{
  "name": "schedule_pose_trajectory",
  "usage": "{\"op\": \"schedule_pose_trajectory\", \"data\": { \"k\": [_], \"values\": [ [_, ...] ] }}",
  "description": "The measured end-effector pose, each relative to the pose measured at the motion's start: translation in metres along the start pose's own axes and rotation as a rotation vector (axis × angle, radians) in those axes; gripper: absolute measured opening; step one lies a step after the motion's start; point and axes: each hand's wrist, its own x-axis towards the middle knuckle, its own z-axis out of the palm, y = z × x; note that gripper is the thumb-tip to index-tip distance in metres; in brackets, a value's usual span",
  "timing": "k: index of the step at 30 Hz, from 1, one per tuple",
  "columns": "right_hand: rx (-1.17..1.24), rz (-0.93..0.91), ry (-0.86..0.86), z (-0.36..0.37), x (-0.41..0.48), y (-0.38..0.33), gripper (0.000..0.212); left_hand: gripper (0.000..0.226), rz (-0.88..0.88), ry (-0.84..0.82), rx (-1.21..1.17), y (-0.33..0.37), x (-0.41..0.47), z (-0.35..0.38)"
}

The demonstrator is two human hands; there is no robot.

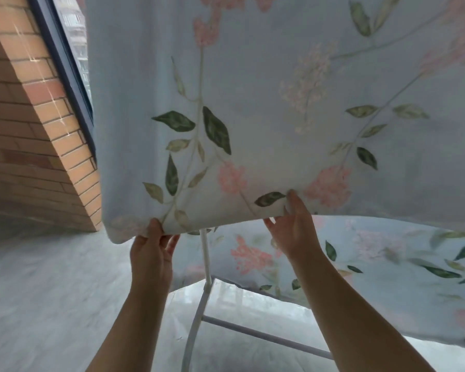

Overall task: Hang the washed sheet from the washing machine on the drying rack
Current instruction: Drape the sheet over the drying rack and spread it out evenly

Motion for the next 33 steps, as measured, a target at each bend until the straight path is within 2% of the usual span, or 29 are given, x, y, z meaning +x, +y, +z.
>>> {"op": "schedule_pose_trajectory", "data": {
  "k": [2,5,13,15,19,22,24,27,28,31,33],
  "values": [
    [-0.063,-0.066,0.020,0.001,0.006,0.000,0.024,0.023,0.026,0.035,0.041,0.003,0.011,-0.008],
    [-0.180,-0.140,0.044,-0.011,0.007,0.007,0.030,0.032,0.046,0.058,0.091,-0.005,0.025,-0.015],
    [-0.301,-0.122,0.139,-0.057,-0.001,0.022,0.059,0.033,-0.043,0.084,0.208,-0.045,0.040,-0.031],
    [-0.292,-0.114,0.154,-0.065,-0.001,0.025,0.058,0.030,-0.049,0.091,0.224,-0.053,0.044,-0.033],
    [-0.313,-0.109,0.151,-0.080,-0.003,0.034,0.038,0.030,-0.065,0.083,0.267,-0.063,0.050,-0.042],
    [-0.327,-0.093,0.162,-0.087,-0.005,0.038,0.047,0.030,-0.093,0.045,0.276,-0.069,0.050,-0.050],
    [-0.304,-0.084,0.169,-0.090,-0.006,0.039,0.050,0.034,-0.138,0.006,0.204,-0.069,0.048,-0.053],
    [-0.272,-0.007,0.152,-0.088,-0.010,0.050,0.030,0.050,-0.169,-0.015,-0.004,-0.058,0.050,-0.062],
    [-0.269,0.020,0.134,-0.085,-0.012,0.055,0.031,0.054,-0.160,-0.019,-0.066,-0.053,0.052,-0.066],
    [-0.280,0.072,0.031,-0.069,-0.014,0.072,0.063,0.048,-0.136,-0.007,-0.080,-0.044,0.054,-0.076],
    [-0.322,0.060,-0.026,-0.059,-0.015,0.082,0.044,0.039,-0.142,0.014,-0.044,-0.047,0.050,-0.083]
  ]
}}
